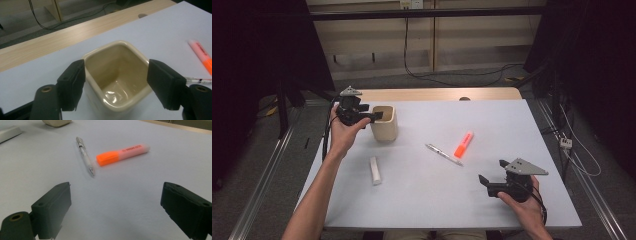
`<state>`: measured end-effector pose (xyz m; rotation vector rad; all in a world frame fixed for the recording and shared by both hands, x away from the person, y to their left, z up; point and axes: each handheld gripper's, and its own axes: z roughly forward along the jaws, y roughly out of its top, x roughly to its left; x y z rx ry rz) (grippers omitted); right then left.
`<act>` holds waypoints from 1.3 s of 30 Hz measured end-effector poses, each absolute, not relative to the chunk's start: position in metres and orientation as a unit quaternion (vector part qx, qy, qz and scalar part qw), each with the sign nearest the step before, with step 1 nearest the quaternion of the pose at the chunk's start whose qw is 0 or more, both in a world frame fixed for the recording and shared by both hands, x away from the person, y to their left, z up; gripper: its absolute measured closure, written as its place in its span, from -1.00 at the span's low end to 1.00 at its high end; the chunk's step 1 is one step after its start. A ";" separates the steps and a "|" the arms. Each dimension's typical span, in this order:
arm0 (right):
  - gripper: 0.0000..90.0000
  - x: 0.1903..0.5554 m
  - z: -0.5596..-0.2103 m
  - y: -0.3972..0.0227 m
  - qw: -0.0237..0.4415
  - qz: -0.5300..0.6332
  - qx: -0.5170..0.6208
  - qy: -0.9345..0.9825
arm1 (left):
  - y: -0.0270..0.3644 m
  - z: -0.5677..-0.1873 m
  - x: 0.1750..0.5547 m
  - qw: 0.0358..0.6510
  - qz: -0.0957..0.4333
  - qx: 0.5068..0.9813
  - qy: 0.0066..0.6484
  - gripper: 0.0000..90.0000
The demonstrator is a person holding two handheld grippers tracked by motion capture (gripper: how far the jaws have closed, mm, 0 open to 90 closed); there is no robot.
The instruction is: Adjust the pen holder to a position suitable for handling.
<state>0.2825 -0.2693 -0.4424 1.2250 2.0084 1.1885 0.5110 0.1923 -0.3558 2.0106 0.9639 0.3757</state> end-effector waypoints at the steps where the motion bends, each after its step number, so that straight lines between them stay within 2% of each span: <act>1: -0.79 0.283 -0.442 -0.269 0.250 0.436 0.450 0.738 | 0.191 -0.356 0.515 0.419 0.154 0.808 0.384 -0.26; 7: -0.78 0.282 -0.442 -0.269 0.250 0.437 0.449 0.738 | 0.185 -0.361 0.533 0.383 0.156 0.828 0.379 -0.06; 10: -0.78 0.282 -0.442 -0.269 0.250 0.437 0.449 0.738 | 0.187 -0.362 0.539 0.378 0.156 0.830 0.378 0.08; 13: -0.78 0.283 -0.443 -0.269 0.250 0.436 0.450 0.738 | 0.188 -0.365 0.548 0.372 0.141 0.835 0.380 0.10; 24: -0.78 0.283 -0.443 -0.272 0.249 0.438 0.456 0.734 | 0.186 -0.384 0.564 0.354 0.128 0.846 0.377 0.52; 39: -0.78 0.284 -0.444 -0.272 0.248 0.436 0.456 0.736 | 0.184 -0.380 0.565 0.337 0.135 0.858 0.363 0.59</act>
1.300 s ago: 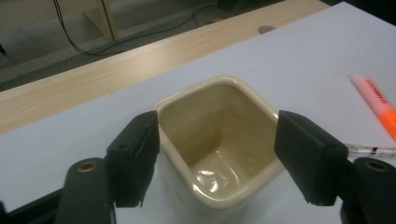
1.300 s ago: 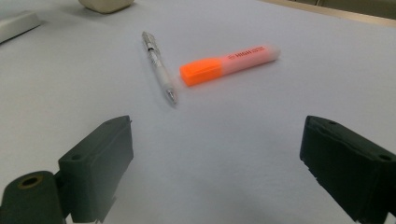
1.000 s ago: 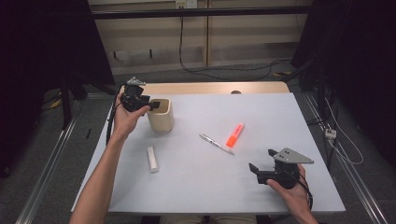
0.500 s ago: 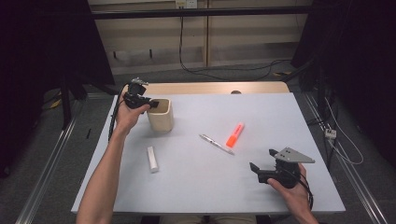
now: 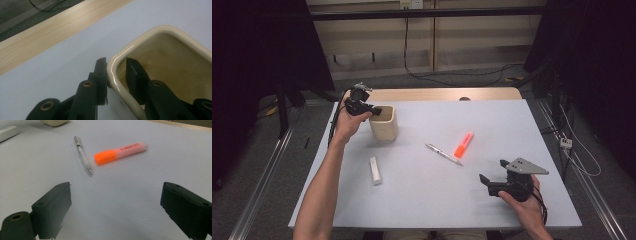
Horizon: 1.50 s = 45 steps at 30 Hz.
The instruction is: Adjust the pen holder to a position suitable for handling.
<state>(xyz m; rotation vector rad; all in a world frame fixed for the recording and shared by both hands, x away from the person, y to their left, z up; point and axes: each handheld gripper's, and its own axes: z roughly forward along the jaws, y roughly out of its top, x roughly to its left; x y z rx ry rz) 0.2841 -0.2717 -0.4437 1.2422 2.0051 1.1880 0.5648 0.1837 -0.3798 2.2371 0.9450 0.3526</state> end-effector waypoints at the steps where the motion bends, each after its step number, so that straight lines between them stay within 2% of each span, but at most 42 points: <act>1: -0.78 0.284 -0.444 -0.272 0.248 0.436 0.456 0.736 | 0.183 -0.380 0.565 0.337 0.136 0.860 0.359 0.59; 28: -0.79 0.286 -0.444 -0.271 0.243 0.435 0.457 0.737 | 0.172 -0.374 0.557 0.322 0.148 0.857 0.374 0.59; 45: -0.79 0.286 -0.445 -0.270 0.240 0.435 0.457 0.738 | 0.137 -0.356 0.542 0.342 0.150 0.852 0.367 0.59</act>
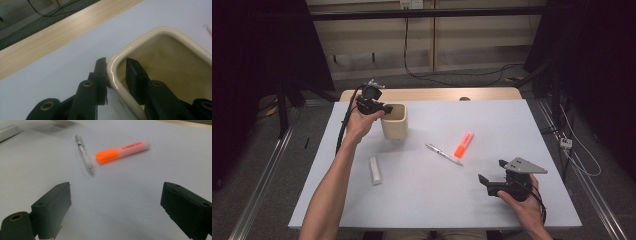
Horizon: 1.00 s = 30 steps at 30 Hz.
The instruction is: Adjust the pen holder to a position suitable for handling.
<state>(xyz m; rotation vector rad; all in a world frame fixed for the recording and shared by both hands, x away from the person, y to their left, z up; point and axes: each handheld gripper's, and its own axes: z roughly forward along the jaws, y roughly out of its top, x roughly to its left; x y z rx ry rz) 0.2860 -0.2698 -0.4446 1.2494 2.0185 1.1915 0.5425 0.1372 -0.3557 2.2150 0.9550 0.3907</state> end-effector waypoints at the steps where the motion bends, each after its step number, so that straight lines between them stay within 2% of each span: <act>1: -0.79 0.286 -0.445 -0.270 0.241 0.436 0.456 0.738 | 0.134 -0.354 0.542 0.345 0.149 0.852 0.364 0.59; 30: -0.79 0.283 -0.444 -0.273 0.240 0.439 0.457 0.735 | 0.040 -0.347 0.541 0.362 0.128 0.858 0.341 0.59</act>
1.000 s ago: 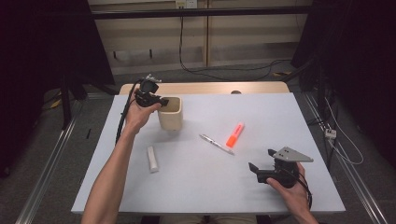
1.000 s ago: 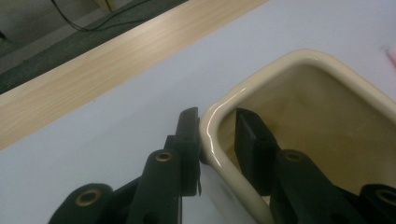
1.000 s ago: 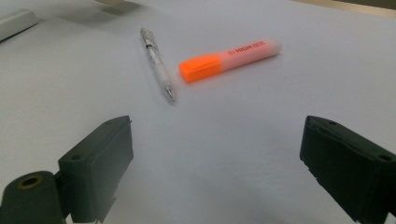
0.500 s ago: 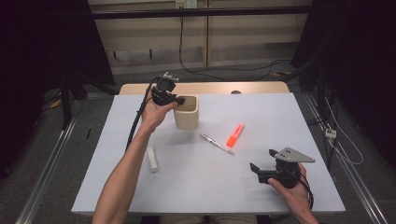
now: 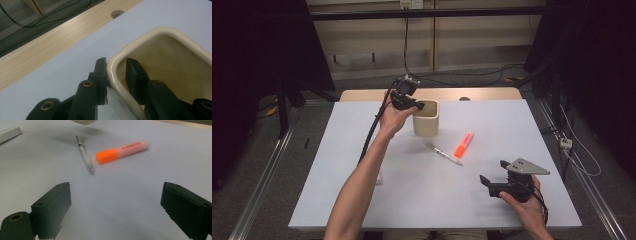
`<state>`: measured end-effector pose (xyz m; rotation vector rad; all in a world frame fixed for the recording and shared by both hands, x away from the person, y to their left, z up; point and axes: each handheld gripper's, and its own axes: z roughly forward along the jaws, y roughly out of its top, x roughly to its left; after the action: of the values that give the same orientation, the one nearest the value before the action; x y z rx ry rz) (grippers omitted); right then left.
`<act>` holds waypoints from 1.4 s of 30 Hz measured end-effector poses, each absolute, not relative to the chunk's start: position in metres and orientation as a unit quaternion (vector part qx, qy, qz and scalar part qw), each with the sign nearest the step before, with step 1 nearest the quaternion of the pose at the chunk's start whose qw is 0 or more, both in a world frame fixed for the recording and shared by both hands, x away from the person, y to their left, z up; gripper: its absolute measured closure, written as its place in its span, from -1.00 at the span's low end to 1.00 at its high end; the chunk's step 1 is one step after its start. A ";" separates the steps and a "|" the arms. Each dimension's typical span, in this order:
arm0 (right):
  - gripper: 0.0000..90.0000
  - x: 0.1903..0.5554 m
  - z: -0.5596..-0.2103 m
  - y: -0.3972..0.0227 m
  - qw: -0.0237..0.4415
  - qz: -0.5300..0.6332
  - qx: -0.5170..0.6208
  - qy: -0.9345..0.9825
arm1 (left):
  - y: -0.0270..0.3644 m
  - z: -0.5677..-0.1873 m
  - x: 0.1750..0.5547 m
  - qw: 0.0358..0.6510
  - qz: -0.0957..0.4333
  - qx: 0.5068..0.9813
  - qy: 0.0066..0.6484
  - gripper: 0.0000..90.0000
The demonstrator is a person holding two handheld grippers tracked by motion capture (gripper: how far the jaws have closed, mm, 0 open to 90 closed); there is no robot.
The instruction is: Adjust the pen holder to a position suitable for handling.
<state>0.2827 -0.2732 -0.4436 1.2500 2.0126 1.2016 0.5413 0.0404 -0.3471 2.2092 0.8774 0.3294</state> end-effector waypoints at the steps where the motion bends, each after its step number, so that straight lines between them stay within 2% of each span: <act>1: -0.79 0.283 -0.444 -0.273 0.240 0.439 0.457 0.735 | 0.038 -0.348 0.542 0.362 0.125 0.859 0.340 0.59; 17: -0.80 0.282 -0.444 -0.278 0.240 0.439 0.461 0.733 | 0.006 -0.377 0.553 0.341 0.108 0.869 0.342 0.59; 28: -0.80 0.281 -0.444 -0.276 0.239 0.438 0.458 0.735 | 0.009 -0.378 0.552 0.336 0.107 0.863 0.361 0.59; 35: -0.80 0.281 -0.444 -0.276 0.239 0.437 0.458 0.736 | 0.010 -0.378 0.550 0.331 0.110 0.871 0.347 0.59; 39: -0.80 0.281 -0.444 -0.276 0.240 0.438 0.458 0.736 | 0.013 -0.381 0.550 0.349 0.110 0.867 0.337 0.57; 40: -0.80 0.281 -0.444 -0.276 0.240 0.438 0.457 0.736 | 0.014 -0.382 0.550 0.352 0.108 0.867 0.336 0.51; 41: -0.80 0.280 -0.443 -0.276 0.241 0.438 0.456 0.736 | 0.015 -0.384 0.550 0.352 0.115 0.865 0.340 0.31; 42: -0.80 0.280 -0.443 -0.276 0.241 0.438 0.456 0.736 | 0.017 -0.386 0.550 0.355 0.112 0.863 0.342 0.31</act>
<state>0.2804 -0.2761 -0.4434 1.2462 2.0135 1.1985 0.5502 0.0171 -0.3858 2.2285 0.8837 0.2896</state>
